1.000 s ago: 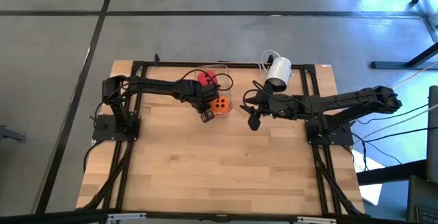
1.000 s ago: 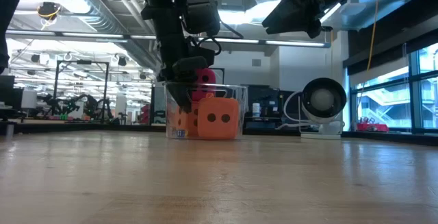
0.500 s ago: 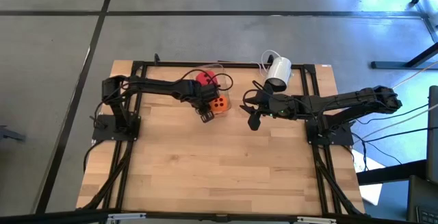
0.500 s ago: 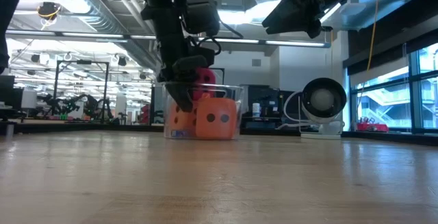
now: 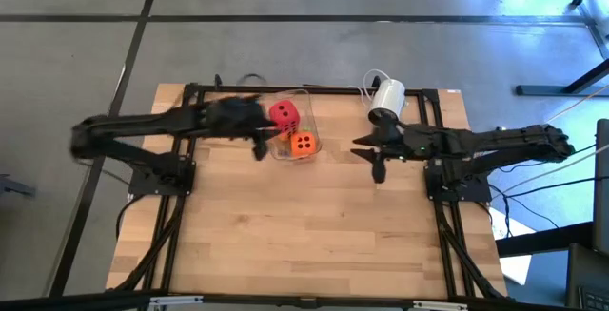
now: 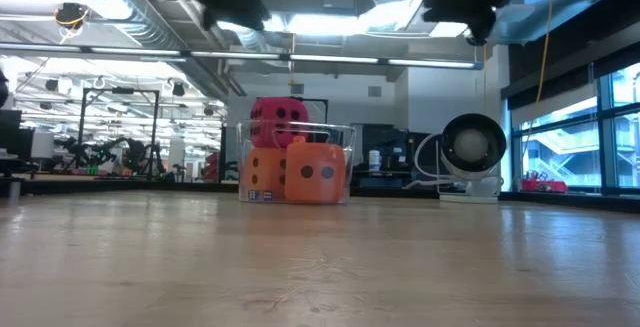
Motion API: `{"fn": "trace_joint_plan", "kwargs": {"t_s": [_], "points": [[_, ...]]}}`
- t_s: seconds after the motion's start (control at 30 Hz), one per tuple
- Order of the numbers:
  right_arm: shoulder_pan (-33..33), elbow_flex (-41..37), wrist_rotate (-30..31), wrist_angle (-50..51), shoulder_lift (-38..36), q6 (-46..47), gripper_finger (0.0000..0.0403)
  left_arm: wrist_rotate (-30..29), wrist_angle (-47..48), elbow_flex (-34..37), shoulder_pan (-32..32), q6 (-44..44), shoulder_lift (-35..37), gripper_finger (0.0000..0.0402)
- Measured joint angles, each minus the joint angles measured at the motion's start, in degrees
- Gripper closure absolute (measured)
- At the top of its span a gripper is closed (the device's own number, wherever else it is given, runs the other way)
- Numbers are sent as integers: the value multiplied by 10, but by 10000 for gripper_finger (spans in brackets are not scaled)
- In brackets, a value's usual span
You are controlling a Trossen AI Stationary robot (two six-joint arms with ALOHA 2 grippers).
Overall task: Pick & Place Dice
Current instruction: Return to Home Position
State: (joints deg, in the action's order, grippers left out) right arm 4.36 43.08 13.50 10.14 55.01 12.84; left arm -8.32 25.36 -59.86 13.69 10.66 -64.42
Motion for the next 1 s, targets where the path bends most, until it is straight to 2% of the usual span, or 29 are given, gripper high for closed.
{"fn": "trace_joint_plan", "kwargs": {"t_s": [0.27,0.4,0.47,0.6,0.87,1.0], "points": [[1,-138,-24,-85,-177,15,266,3,-115,189,-23,58,289,283],[-8,-168,23,-38,-232,13,266,-11,-122,242,-28,65,380,281],[-8,-174,26,-20,-243,34,266,-19,-126,262,-29,66,416,281],[-3,-194,-15,-45,-262,-5,266,-13,-133,300,-32,67,469,283],[-3,-212,-9,-43,-275,7,266,-25,-172,379,-31,76,558,282],[-3,-245,-26,-96,-280,18,266,-26,-198,418,-31,68,588,285]]}}
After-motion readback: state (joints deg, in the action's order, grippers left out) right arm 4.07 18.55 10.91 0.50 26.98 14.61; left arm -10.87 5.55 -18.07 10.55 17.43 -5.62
